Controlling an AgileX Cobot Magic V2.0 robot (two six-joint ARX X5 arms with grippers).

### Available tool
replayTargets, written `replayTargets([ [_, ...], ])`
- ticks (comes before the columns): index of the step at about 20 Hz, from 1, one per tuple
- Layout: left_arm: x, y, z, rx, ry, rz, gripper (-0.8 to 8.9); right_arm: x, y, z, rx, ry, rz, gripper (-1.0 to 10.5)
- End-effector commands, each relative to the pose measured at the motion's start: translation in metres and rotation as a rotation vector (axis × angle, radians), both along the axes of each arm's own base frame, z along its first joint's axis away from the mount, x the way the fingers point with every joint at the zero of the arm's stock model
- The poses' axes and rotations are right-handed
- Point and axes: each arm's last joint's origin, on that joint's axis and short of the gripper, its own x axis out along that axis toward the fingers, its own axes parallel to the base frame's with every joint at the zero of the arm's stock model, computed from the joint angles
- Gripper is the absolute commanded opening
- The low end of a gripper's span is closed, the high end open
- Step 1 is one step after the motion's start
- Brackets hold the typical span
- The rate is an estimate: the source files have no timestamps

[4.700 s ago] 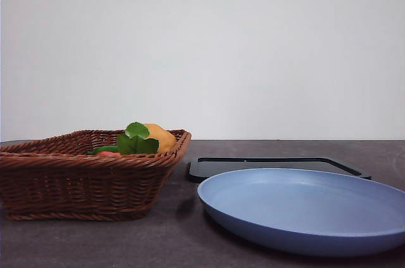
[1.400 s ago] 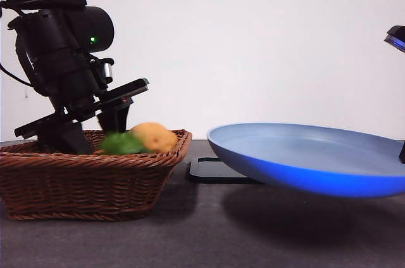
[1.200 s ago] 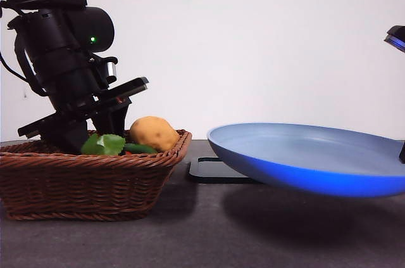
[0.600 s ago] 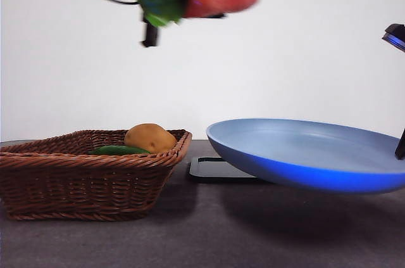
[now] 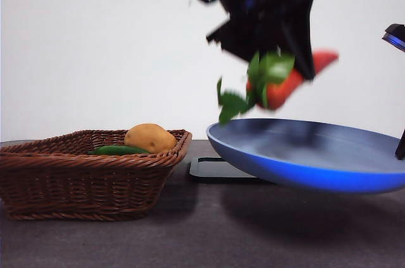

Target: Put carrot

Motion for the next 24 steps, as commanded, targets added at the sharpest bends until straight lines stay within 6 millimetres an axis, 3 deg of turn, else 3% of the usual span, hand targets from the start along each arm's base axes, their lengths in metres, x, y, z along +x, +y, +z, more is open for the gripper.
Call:
replayTargets([
  [1,0.002,-0.010,-0.023,0.064,0.041,-0.016,1.00,0.003,0.001,0.004,0.008,-0.015,0.007,0.0],
  [4,0.002,-0.015,-0.039,0.113,0.080,-0.025,1.02,0.003,0.001,0.004,0.008,-0.013,0.007,0.0],
  [5,0.001,-0.015,-0.040,0.119,0.084,-0.026,1.06,0.003,0.001,0.004,0.008,-0.013,0.007,0.0],
  [8,0.000,-0.016,-0.040,0.116,0.081,-0.031,2.41,0.003,0.001,0.004,0.008,-0.013,0.007,0.0],
  [15,-0.001,-0.015,-0.034,0.106,0.073,-0.030,2.47,0.003,0.000,0.004,0.011,0.000,-0.017,0.0],
  [19,-0.004,-0.007,0.001,0.117,0.081,-0.028,2.47,0.023,-0.001,0.019,-0.107,0.035,-0.054,0.0],
  [24,-0.011,0.003,0.055,0.154,0.109,-0.028,2.47,0.087,0.003,0.037,-0.118,0.044,-0.057,0.0],
])
